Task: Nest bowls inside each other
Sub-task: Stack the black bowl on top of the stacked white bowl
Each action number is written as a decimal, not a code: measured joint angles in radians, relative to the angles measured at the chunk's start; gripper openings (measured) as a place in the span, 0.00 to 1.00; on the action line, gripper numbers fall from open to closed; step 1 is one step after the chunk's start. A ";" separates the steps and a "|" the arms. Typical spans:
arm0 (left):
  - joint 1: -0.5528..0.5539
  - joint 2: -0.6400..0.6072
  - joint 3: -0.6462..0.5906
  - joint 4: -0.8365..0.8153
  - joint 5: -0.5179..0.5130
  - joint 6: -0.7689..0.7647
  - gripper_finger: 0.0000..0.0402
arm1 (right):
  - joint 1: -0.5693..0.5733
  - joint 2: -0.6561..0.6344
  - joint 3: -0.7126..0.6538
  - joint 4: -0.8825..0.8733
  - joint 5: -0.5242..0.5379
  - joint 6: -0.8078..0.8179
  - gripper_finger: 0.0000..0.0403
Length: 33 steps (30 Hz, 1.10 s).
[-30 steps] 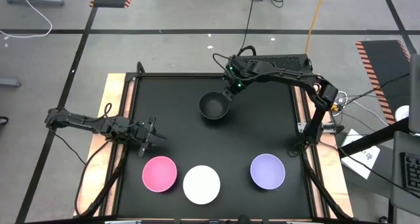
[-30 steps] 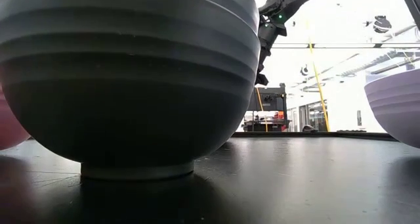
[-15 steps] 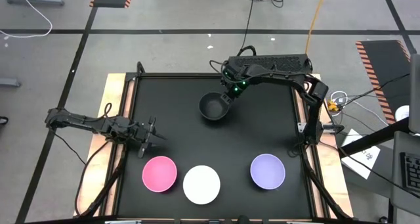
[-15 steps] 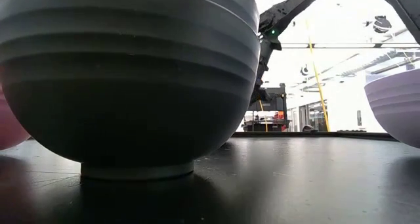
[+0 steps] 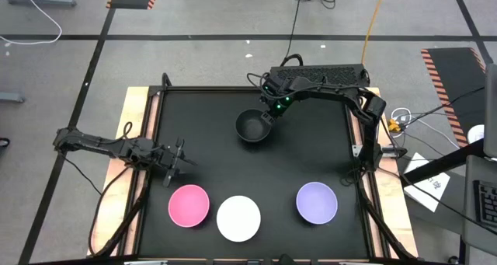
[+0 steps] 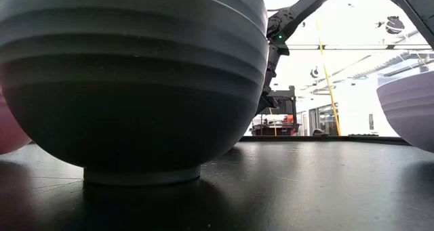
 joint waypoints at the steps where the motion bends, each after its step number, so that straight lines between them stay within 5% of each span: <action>1: 0.000 0.000 0.000 0.000 0.000 0.000 0.34 | 0.000 0.000 0.000 0.001 0.000 -0.001 0.32; 11: 0.000 0.000 0.000 0.000 0.000 -0.008 0.34 | 0.000 0.000 0.000 0.009 0.000 -0.047 0.02; 21: 0.000 0.000 0.000 0.000 0.000 -0.021 0.34 | 0.000 0.000 0.000 0.094 -0.013 -0.064 0.01; 33: 0.000 0.000 0.000 0.000 0.000 -0.034 0.34 | 0.030 -0.054 0.002 0.313 -0.303 -0.083 0.00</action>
